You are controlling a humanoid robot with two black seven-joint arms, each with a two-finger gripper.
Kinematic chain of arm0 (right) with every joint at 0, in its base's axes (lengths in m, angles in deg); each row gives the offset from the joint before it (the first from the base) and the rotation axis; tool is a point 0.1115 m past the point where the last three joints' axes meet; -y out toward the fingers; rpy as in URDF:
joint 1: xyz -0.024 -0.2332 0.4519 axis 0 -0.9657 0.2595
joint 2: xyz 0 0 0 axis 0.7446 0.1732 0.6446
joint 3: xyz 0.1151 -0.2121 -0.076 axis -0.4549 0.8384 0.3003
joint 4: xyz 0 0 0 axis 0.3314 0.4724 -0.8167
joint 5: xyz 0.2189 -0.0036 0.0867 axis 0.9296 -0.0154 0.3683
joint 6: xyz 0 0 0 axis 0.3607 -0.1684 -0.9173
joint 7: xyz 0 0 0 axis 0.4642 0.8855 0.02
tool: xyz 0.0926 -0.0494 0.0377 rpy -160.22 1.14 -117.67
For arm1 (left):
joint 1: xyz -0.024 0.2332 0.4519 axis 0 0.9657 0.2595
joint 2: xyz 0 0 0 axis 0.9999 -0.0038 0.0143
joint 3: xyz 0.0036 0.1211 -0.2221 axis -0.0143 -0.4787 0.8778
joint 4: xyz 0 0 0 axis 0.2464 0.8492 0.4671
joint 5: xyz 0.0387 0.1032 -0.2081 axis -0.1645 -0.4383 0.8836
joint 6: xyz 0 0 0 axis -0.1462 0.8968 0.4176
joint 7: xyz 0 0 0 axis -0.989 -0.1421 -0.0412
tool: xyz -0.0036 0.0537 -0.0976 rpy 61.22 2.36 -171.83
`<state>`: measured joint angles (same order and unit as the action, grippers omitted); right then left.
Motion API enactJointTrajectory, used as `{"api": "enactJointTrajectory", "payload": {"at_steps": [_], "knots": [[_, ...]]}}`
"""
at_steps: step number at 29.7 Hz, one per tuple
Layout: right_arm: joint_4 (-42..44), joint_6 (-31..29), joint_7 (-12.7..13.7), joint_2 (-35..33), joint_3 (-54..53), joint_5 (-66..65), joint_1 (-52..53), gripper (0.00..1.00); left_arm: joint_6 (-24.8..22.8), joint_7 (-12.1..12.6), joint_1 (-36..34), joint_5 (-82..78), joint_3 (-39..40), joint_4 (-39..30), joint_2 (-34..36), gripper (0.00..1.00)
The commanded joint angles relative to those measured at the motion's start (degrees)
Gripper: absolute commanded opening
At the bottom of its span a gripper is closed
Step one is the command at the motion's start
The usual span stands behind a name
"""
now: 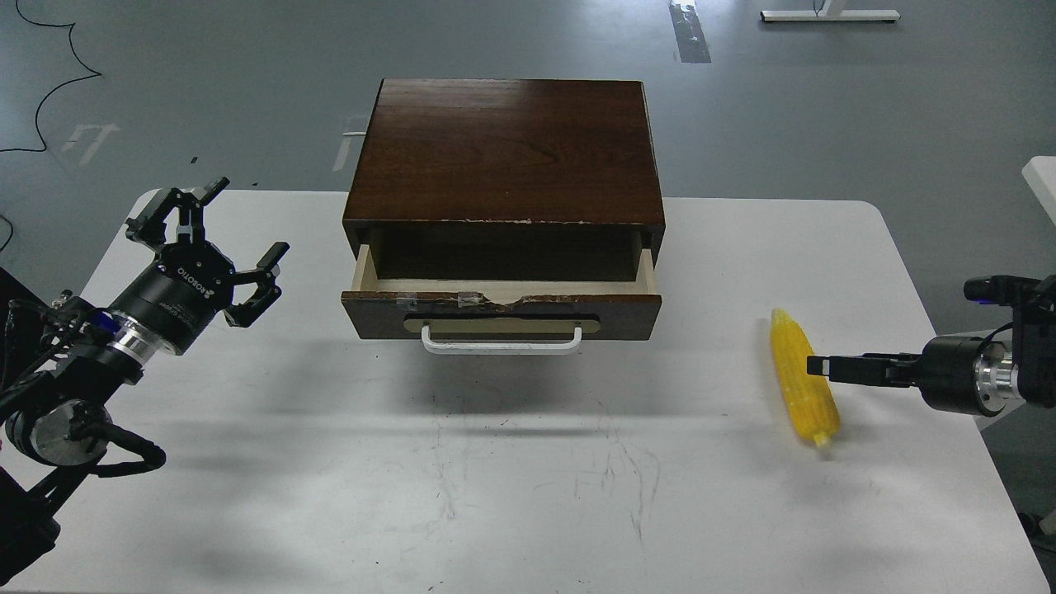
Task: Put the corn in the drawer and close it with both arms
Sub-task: 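Close the right gripper around the yellow corn cob, then lift the corn with the right gripper and carry it over the drawer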
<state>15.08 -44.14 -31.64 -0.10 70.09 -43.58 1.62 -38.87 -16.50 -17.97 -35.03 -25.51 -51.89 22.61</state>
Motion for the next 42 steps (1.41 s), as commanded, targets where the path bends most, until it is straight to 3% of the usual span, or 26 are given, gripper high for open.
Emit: {"api": "enactJointTrajectory", "payload": {"at_steps": [1,9,10,12,13,19,22,30,37,42], "knots": [[0.75,-0.01,-0.01,0.46,0.06,0.08,0.01,0.89,0.0,0.0,0.01,0.0,-0.01,-0.01,0.04,1.0],[1.63,-0.01,-0.01,0.81,2.87,0.08,0.19,0.78,0.0,0.0,0.01,0.0,-0.01,-0.01,-0.14,1.0],[1.63,-0.01,-0.01,0.9,2.87,0.17,0.19,0.71,0.0,0.0,0.01,0.0,-0.01,-0.01,-0.14,1.0],[1.63,-0.01,-0.01,0.9,2.96,0.26,0.19,0.65,0.0,0.0,0.01,0.0,-0.01,-0.01,-0.14,1.0],[1.63,-0.01,-0.01,0.9,2.96,0.35,0.19,0.53,0.0,0.0,0.01,0.0,-0.01,-0.01,-0.14,1.0],[1.28,-0.01,-0.01,0.37,2.96,0.44,0.27,0.15,0.0,0.0,0.01,0.0,-0.01,-0.01,-0.14,1.0],[1.1,-0.01,-0.01,0.2,2.96,0.44,0.27,0.05,0.0,0.0,0.01,0.0,-0.01,-0.01,-0.14,1.0],[-2.06,-0.01,-0.01,-2.7,2.87,0.61,4.93,0.0,0.0,0.0,0.01,0.0,-0.01,-0.01,0.13,1.0],[-7.16,-1.5,-0.01,-7.45,4.19,1.14,23.79,0.0,0.0,0.09,-0.17,0.0,-0.01,-0.01,-0.31,1.0],[-7.16,-3.61,-0.01,-2.64,12.77,1.84,39.86,0.0,0.0,0.09,-0.26,0.0,-0.01,-0.01,-0.14,1.0]]}}
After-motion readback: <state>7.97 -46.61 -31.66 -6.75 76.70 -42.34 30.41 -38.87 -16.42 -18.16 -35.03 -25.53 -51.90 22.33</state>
